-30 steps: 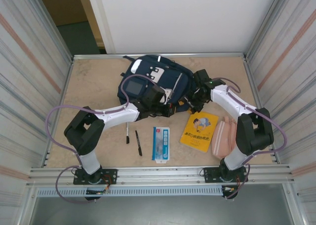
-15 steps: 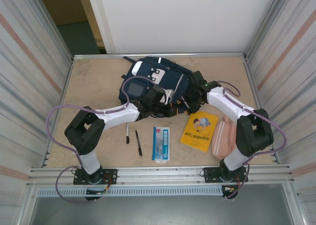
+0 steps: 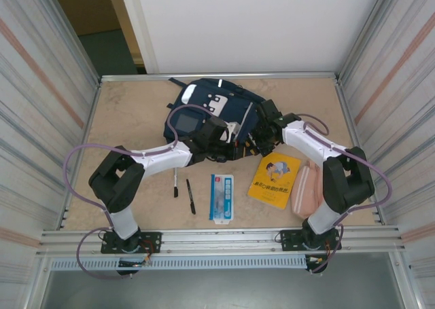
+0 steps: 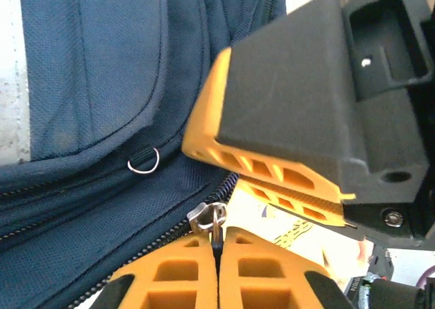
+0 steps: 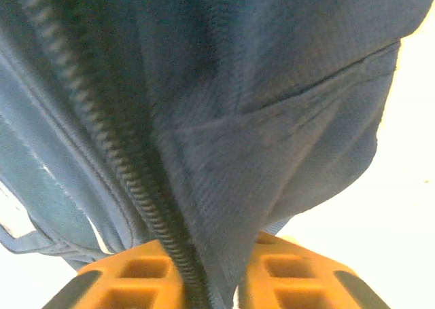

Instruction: Pack the student bag

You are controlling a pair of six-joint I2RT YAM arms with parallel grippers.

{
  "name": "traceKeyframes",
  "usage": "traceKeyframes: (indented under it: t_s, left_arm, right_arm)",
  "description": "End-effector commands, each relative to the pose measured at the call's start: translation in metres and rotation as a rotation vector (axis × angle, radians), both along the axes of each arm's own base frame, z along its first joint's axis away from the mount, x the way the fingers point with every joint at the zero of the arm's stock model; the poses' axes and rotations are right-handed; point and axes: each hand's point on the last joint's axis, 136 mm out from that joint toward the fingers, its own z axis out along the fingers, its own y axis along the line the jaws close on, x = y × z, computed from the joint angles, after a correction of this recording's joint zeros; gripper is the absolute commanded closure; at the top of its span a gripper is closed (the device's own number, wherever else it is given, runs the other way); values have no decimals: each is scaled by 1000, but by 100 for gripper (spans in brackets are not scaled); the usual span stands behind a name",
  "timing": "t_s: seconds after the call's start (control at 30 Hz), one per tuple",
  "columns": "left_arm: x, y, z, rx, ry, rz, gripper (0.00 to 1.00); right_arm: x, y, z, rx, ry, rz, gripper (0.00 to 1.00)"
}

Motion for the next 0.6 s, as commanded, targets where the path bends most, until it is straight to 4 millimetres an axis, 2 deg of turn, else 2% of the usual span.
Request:
traceKeyframes:
  t_s: [0.0, 0.07, 0.17, 0.37, 0.43, 0.57]
  left_arm:
    - [7, 12, 12, 30, -127, -20, 100]
    - [11, 38, -7, 150, -199, 8, 100]
    - [20, 81, -28, 204, -167, 80, 100]
    - [40, 155, -38, 297, -135, 237, 100]
    - [47, 173, -42, 322, -109, 287, 100]
    - [57, 188, -54, 341, -68, 319, 100]
  right_arm:
    - [6, 6, -6, 42, -6, 18, 93]
    - [5, 11, -1, 102, 7, 21, 99]
    - [6, 14, 7, 152, -6, 2, 100]
    - [9, 4, 14, 170, -16, -13, 100]
    - [10, 6, 17, 178, -24, -12, 100]
    - [10, 12, 21, 184, -36, -8, 100]
